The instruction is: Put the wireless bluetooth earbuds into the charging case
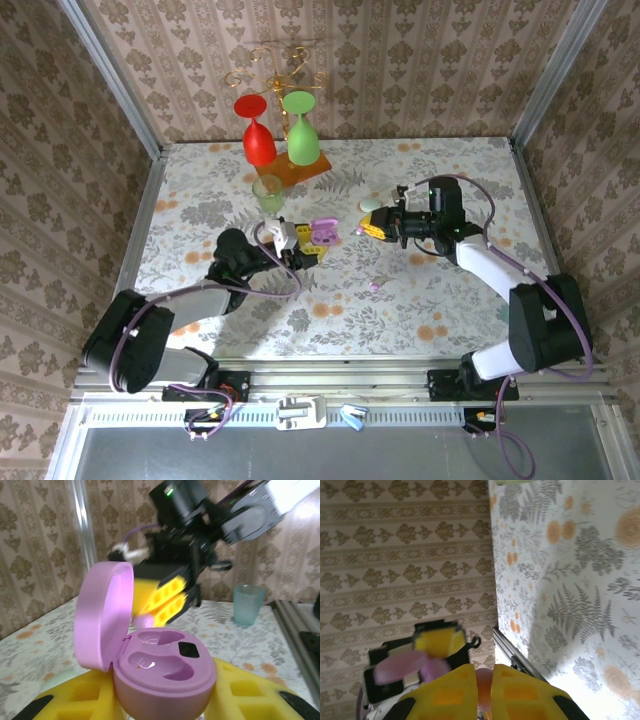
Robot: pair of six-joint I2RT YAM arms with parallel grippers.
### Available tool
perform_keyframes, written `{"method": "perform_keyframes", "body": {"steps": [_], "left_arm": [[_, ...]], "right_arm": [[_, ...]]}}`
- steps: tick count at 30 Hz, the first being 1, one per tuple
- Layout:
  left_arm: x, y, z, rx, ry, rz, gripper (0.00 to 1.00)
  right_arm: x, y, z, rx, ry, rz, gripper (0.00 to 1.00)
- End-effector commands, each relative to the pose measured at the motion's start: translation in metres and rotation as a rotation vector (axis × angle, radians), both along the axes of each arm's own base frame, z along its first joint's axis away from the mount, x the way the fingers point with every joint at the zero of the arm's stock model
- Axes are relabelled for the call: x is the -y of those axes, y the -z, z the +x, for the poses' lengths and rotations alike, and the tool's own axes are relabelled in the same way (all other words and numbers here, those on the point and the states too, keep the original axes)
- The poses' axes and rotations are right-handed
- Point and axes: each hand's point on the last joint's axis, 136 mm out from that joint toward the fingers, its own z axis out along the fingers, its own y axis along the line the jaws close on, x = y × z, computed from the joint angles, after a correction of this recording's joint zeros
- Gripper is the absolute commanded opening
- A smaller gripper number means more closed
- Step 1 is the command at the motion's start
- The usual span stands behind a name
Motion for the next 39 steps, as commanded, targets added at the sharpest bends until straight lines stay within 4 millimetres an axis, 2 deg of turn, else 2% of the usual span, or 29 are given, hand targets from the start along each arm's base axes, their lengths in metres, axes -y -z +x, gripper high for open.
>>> {"method": "perform_keyframes", "body": {"steps": [1,3,9,12,18,27,39], "left_arm": [[-0.005,-0.012,0.021,0.133,-0.116,-0.037,0.29],[-0.005,-0.013,0.028,0.151,-0.144,-0.056,0.28],[0.0,-0.005,0.041,0.158,-0.188,-0.036,0.28],[0.001,-0.004,0.041,0.156,-0.188,-0.035,0.28],[0.003,-0.008,0.039,0.14,-0.184,-0.049,0.28],[0.005,-0.008,0.037,0.125,-0.173,-0.053,0.28],[0.01,-0.012,0.037,0.119,-0.166,-0.065,0.27]], "right_arm": [[-0.013,-0.036,-0.005,0.098,-0.013,0.013,0.1],[-0.021,-0.05,-0.009,0.14,-0.026,0.015,0.09],[-0.052,-0.071,-0.012,0.221,-0.055,0.015,0.08],[-0.067,-0.065,-0.009,0.217,-0.081,0.006,0.08],[-0.077,-0.06,-0.002,0.252,-0.073,-0.004,0.08],[-0.078,-0.051,0.006,0.267,-0.045,-0.027,0.07],[-0.085,-0.039,0.002,0.274,-0.078,-0.074,0.08]]}}
